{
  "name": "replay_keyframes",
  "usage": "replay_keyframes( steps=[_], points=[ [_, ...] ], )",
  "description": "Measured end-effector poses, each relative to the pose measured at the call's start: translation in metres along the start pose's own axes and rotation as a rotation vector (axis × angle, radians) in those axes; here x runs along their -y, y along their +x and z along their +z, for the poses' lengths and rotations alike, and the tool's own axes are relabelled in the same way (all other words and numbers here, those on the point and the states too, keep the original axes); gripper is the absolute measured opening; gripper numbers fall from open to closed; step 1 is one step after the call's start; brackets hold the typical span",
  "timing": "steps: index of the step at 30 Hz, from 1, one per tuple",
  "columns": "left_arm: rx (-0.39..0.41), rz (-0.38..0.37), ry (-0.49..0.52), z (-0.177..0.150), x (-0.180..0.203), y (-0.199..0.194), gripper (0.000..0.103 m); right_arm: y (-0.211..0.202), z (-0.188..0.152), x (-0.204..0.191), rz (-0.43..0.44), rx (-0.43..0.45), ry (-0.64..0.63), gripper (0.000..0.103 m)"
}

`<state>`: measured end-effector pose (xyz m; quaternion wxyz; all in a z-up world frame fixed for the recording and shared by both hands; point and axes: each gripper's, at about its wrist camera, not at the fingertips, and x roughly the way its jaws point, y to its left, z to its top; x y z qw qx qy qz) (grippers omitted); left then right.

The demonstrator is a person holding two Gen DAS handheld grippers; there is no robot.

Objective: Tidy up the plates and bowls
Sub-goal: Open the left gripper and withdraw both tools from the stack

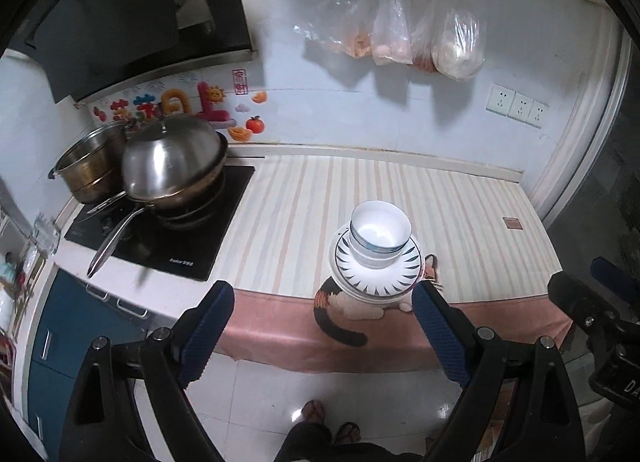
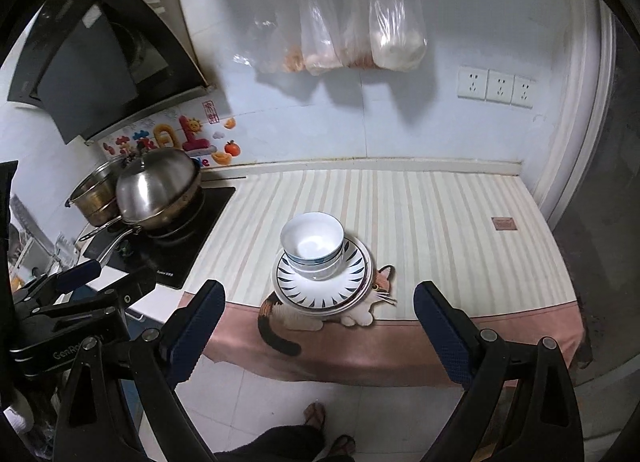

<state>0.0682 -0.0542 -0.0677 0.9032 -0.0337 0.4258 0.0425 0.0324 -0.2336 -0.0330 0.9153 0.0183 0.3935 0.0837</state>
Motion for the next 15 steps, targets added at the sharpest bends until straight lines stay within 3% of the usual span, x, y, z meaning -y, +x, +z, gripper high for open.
replay_keyframes(
  steps=[10, 15],
  points=[
    [0.063, 0.030, 0.007, -0.011, -0.007, -0.040, 0.091, -0.062, -0.018, -0.014, -0.038, 0.082, -0.020, 0.098],
    [0.075, 0.030, 0.016, -0.016, -0.012, -0.053, 0.091, -0.073, -0.024, -0.016, -0.044, 0.088, 0.007, 0.098]
  ],
)
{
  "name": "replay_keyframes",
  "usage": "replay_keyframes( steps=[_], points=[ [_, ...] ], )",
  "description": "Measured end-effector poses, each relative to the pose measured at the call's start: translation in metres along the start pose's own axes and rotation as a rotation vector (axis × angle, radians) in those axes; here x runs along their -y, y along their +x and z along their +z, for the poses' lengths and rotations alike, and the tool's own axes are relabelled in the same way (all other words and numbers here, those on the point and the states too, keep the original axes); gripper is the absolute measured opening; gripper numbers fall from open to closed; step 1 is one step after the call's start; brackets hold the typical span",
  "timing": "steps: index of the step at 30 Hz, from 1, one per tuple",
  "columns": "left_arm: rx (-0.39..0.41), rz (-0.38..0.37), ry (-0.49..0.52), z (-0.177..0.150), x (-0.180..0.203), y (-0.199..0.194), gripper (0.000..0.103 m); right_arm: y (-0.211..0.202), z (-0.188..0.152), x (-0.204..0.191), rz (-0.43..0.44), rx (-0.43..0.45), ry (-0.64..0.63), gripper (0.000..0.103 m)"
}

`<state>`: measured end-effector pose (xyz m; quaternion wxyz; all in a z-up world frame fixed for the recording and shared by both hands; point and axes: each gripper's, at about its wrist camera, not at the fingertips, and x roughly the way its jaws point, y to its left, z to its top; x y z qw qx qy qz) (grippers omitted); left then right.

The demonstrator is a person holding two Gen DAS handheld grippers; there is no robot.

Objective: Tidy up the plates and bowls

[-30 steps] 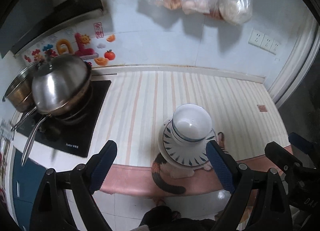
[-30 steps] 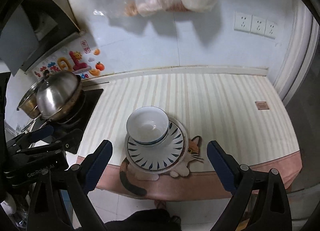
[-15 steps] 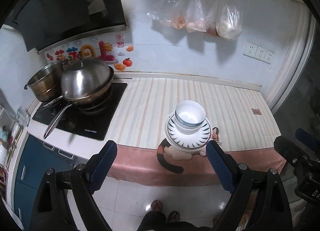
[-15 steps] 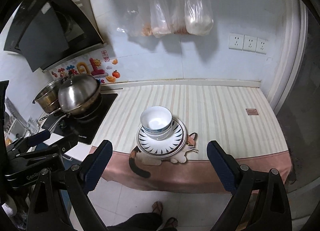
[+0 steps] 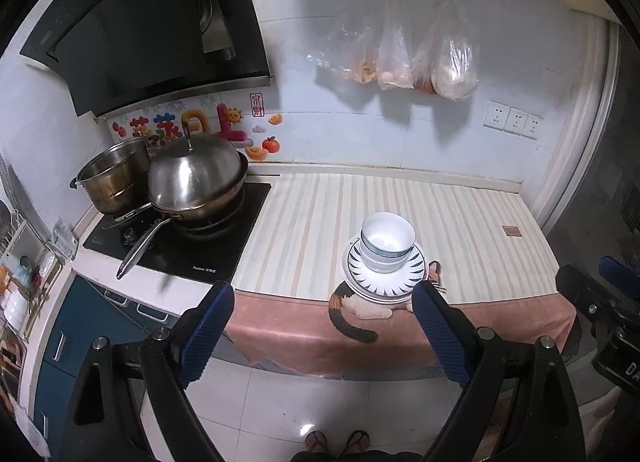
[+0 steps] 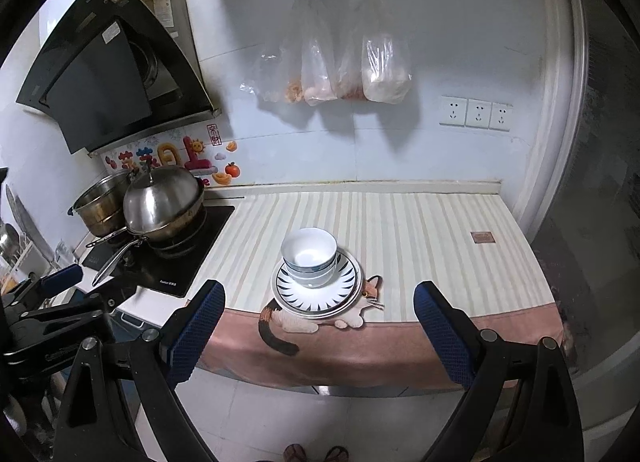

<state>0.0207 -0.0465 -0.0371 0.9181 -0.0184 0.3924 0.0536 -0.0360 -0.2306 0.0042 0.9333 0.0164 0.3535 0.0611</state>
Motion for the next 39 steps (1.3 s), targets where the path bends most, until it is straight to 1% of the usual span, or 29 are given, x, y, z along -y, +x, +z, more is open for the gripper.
replay_keyframes(
  steps=[6, 18, 25, 27, 28, 29, 31, 34, 39],
  points=[
    [-0.012, -0.015, 0.014, -0.006, 0.000, -0.005, 0.091, -0.002, -0.002, -0.002, -0.005, -0.003, 0.008, 0.098],
    [0.019, -0.043, 0.023, -0.002, -0.009, -0.013, 0.091, -0.009, -0.006, -0.008, -0.032, 0.006, -0.004, 0.098],
    [0.023, -0.050, 0.032, -0.003, -0.010, -0.012, 0.091, -0.011, -0.006, -0.010, -0.036, 0.011, -0.002, 0.098],
    [0.027, -0.044, 0.033, -0.003, -0.010, -0.013, 0.091, -0.010, -0.007, -0.012, -0.039, 0.010, -0.001, 0.099],
    [0.033, -0.047, 0.032, -0.003, -0.011, -0.014, 0.093, -0.011, -0.007, -0.013, -0.039, 0.009, 0.000, 0.099],
    [0.039, -0.047, 0.029, -0.004, -0.011, -0.016, 0.098, -0.011, -0.007, -0.012, -0.038, 0.010, -0.001, 0.099],
    [0.055, -0.048, 0.027, -0.005, -0.012, -0.020, 0.102, -0.011, -0.007, -0.013, -0.040, 0.010, -0.004, 0.099],
    [0.071, -0.053, 0.018, -0.004, -0.015, -0.023, 0.102, -0.010, -0.010, -0.014, -0.046, 0.006, -0.002, 0.099],
    [0.070, -0.057, 0.008, -0.004, -0.019, -0.023, 0.102, -0.012, -0.013, -0.015, -0.054, 0.007, 0.000, 0.100]
  ],
)
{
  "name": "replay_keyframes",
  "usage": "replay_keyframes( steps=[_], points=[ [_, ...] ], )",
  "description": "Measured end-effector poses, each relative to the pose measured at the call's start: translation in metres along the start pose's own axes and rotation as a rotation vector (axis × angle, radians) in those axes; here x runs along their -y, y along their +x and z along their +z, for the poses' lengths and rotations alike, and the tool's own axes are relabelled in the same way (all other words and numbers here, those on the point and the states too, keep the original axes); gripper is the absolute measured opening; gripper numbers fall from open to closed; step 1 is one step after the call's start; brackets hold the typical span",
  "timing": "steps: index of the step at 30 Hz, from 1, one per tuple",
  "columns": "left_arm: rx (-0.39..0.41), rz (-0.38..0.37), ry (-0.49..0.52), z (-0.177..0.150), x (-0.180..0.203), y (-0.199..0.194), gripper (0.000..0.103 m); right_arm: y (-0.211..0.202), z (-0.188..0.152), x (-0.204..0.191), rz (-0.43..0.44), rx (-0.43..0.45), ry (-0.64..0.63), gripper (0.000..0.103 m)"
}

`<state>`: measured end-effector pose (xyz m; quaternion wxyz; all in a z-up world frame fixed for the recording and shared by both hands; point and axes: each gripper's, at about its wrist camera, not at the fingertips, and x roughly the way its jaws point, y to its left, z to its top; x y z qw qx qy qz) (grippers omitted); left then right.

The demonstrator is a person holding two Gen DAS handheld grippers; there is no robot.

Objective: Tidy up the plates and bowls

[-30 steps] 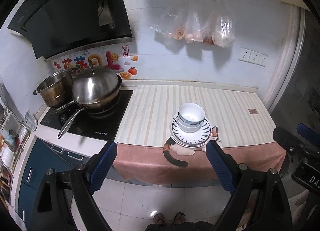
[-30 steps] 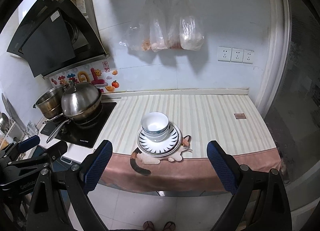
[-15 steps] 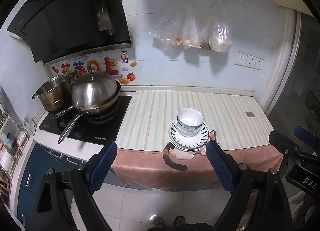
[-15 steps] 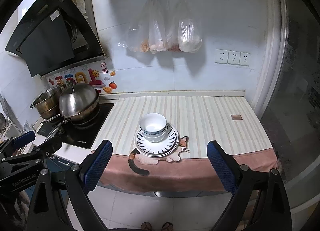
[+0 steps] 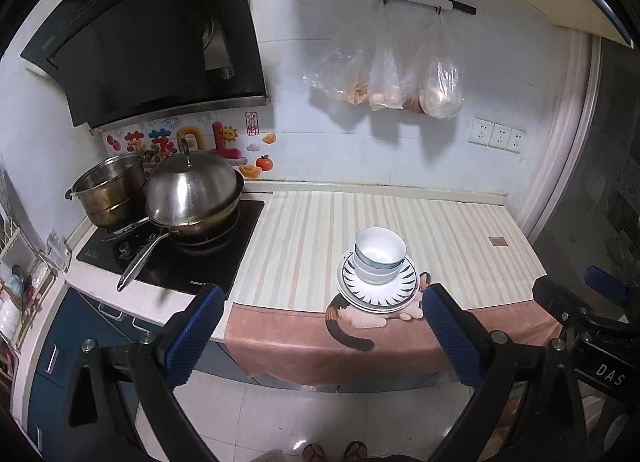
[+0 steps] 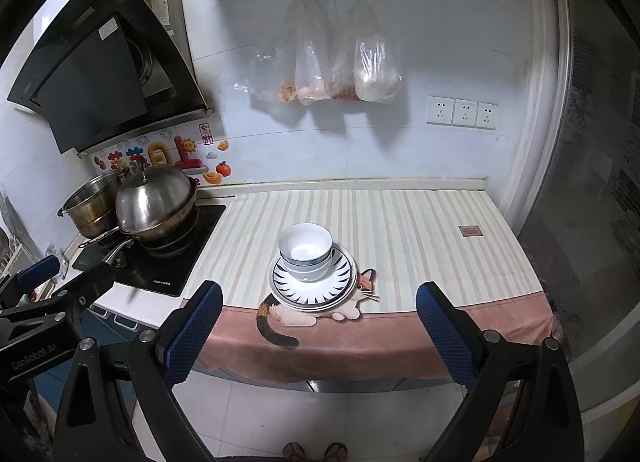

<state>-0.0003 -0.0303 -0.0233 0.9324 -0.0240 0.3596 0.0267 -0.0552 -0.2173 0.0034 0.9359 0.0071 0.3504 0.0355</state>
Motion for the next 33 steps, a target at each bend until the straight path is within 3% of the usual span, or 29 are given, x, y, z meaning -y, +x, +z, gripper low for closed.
replay_keyframes(
  steps=[33],
  points=[
    [-0.030, 0.016, -0.009, -0.0072, -0.0043, -0.0007, 0.102, 0.0001, -0.0031, 0.0054, -0.002, -0.017, -0.002, 0.100]
  ],
)
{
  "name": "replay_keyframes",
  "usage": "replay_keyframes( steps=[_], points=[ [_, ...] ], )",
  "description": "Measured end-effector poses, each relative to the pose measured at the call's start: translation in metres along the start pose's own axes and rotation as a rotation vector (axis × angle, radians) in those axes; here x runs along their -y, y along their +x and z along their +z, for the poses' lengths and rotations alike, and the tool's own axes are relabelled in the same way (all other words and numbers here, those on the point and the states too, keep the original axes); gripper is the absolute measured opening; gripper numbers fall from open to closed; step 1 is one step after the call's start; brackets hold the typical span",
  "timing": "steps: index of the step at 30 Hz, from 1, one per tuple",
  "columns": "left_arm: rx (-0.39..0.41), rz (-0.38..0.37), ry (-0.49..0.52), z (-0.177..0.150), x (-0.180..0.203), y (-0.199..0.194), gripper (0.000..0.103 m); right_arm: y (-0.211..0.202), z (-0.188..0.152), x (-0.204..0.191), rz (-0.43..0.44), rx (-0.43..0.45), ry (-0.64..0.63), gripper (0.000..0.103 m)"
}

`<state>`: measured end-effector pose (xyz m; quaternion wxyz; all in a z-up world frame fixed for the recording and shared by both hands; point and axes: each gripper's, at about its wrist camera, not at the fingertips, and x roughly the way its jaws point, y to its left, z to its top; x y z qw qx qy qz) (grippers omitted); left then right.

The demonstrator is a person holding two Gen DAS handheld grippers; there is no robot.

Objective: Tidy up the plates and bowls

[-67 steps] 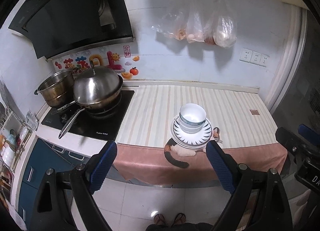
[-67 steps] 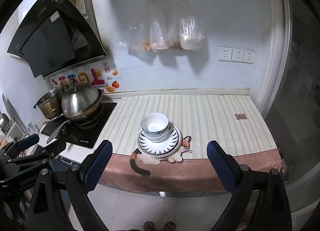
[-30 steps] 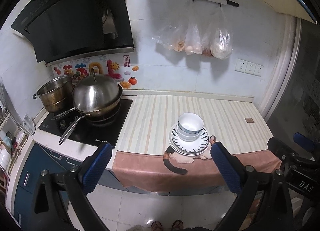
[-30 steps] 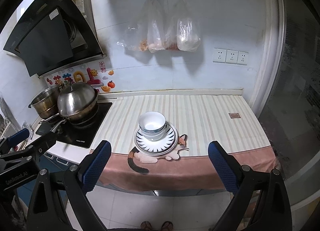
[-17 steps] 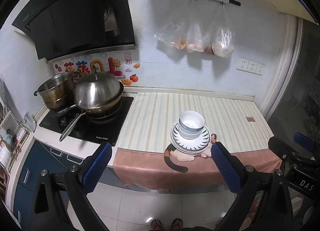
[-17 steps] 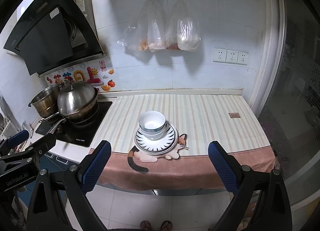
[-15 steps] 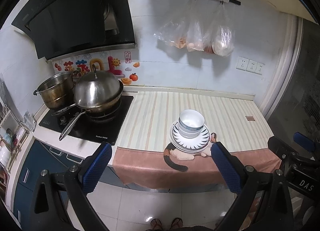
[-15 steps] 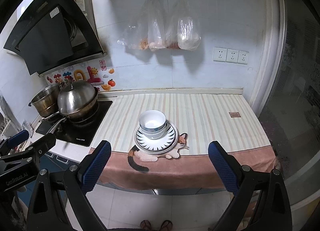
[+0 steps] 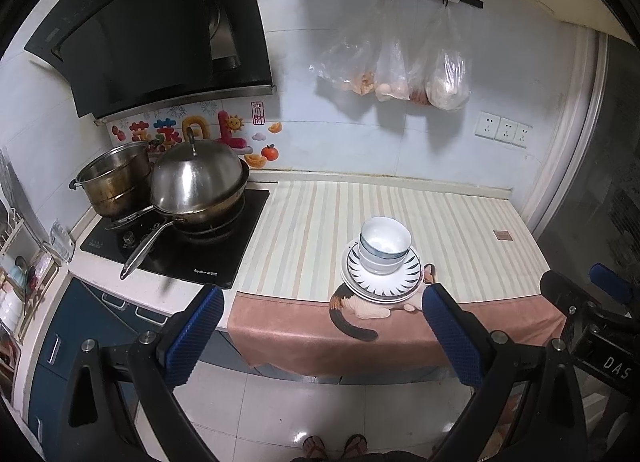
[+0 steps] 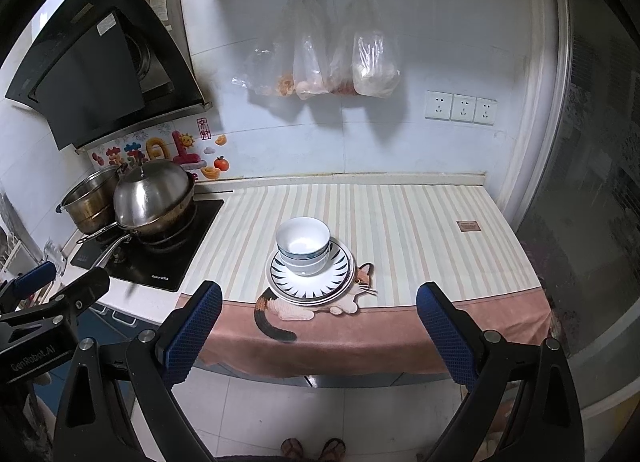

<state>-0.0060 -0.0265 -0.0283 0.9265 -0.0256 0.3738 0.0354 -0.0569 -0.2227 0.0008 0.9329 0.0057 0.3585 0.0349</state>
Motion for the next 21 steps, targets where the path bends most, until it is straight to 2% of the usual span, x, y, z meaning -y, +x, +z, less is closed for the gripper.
replay_keyframes(
  steps=[21],
  points=[
    [-0.005, 0.010, 0.001, -0.0013, -0.0012, 0.0032, 0.102, 0.0082, 0.0061, -0.0037, 0.005, -0.014, 0.001, 0.100]
  ],
)
